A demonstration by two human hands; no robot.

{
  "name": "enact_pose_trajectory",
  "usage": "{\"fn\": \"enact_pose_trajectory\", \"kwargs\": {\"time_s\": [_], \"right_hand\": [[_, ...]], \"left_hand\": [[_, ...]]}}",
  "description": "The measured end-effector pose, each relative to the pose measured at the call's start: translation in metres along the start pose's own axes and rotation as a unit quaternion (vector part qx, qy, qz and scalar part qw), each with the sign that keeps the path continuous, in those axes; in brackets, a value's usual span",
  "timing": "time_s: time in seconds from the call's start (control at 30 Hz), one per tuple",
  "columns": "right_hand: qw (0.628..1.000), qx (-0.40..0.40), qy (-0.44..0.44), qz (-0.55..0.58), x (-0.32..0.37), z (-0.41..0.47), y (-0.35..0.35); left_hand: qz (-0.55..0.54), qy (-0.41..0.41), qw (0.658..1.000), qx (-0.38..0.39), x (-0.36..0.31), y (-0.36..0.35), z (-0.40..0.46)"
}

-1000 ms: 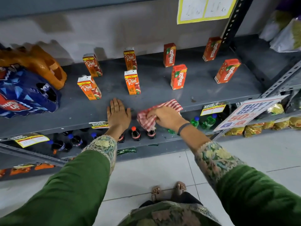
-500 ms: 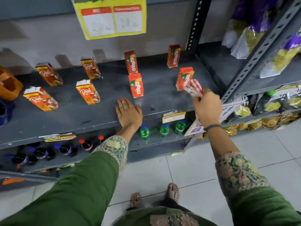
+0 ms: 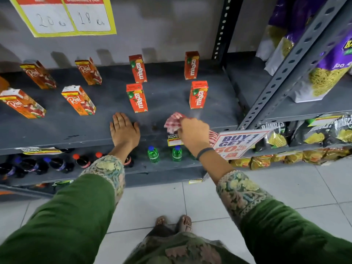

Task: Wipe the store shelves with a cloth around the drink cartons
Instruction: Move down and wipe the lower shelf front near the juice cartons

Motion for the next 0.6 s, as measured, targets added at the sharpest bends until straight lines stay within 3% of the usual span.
{"fn": "enact_pose_trajectory", "kwargs": {"time_s": [0.1, 0.17, 0.37, 0.6], "right_hand": [[0.989, -0.111, -0.057, 0.077, -0.018, 0.013, 0.033], [0.986, -0.133, -0.032, 0.097, -0.008, 0.029, 0.045], [0.991, 0.092, 0.090, -0.037, 0.028, 0.055, 0.002], [0.976, 0.106, 0.188, 0.000, 0.022, 0.005, -0.012]], "left_hand": [[0.003, -0.001, 1.000, 0.006, -0.003, 0.002, -0.001], [0.007, 0.002, 1.000, 0.009, -0.004, 0.003, -0.002], [0.004, 0.002, 1.000, 0.018, -0.003, 0.004, -0.002], [0.001, 0.003, 1.000, 0.015, -0.003, 0.004, -0.004]]}}
Point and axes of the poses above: each hand's wrist, its own z-axis towards the middle knuckle, its own y-axis out of the back of the hand, x = y × z, the point moved 5 cm from there along z, towards the middle knuckle, and after that the axes turned 8 degrees about -y, right-handed, at the moved point
